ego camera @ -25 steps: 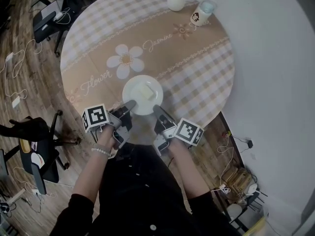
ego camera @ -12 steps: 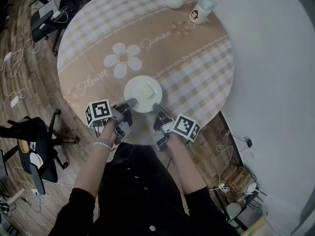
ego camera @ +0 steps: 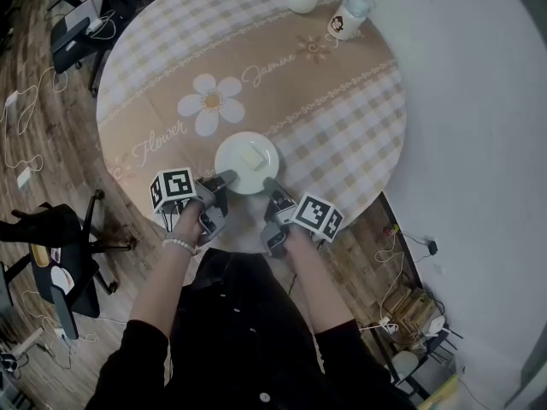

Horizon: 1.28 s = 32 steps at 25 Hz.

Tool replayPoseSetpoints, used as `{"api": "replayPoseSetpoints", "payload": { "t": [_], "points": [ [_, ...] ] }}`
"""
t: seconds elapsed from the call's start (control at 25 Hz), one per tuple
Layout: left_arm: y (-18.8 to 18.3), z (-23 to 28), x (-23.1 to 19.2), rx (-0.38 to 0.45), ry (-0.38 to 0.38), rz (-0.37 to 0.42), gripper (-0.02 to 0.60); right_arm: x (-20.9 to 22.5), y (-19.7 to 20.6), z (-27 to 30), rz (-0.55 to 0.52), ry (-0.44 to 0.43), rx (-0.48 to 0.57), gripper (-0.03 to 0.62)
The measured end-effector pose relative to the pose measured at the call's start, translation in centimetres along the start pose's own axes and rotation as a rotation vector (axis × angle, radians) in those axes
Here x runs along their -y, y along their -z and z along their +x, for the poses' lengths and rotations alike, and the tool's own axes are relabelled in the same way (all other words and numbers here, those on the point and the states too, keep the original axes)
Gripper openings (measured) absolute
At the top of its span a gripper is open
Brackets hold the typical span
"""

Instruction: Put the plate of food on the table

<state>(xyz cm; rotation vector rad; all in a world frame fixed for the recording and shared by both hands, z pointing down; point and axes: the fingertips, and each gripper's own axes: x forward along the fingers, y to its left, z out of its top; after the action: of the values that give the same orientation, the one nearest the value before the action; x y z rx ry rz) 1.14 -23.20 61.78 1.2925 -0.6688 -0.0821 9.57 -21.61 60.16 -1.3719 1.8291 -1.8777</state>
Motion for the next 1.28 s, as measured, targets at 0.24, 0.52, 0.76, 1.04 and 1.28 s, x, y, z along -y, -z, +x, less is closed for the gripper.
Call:
{"api": "replayPoseSetpoints", "payload": {
  "t": [0.24, 0.52, 0.76, 1.04, 1.28],
  "points": [
    [-0.3, 0.2, -0.3, -0.013, -0.022, 0.020, 0.017, 0.8, -0.2, 0.5, 0.094, 0.018, 0.041, 0.008],
    [-0.4, 0.6, -0.6, -0.015, -0.049, 0.028, 0.017, 1.6, -0.5, 0.9, 0.123, 0.068, 0.078, 0.008],
    [-0.5, 0.7, -0.8, -0.031, -0.068, 0.043, 0.018, 2.1, -0.8, 1.6, 0.134, 0.094, 0.091, 0.008],
    [-0.4, 0.7, -0.2, -0.028, -0.053, 0.044, 0.117, 2.4, -1.4, 1.9, 0.115, 0.130, 0.127, 0.008],
    [-0.5, -0.3, -0.2, -0.024, -0.053, 0.027, 0.152, 2.6, -1.9, 2.0, 0.064, 0.152, 0.123, 0.008]
  ]
}}
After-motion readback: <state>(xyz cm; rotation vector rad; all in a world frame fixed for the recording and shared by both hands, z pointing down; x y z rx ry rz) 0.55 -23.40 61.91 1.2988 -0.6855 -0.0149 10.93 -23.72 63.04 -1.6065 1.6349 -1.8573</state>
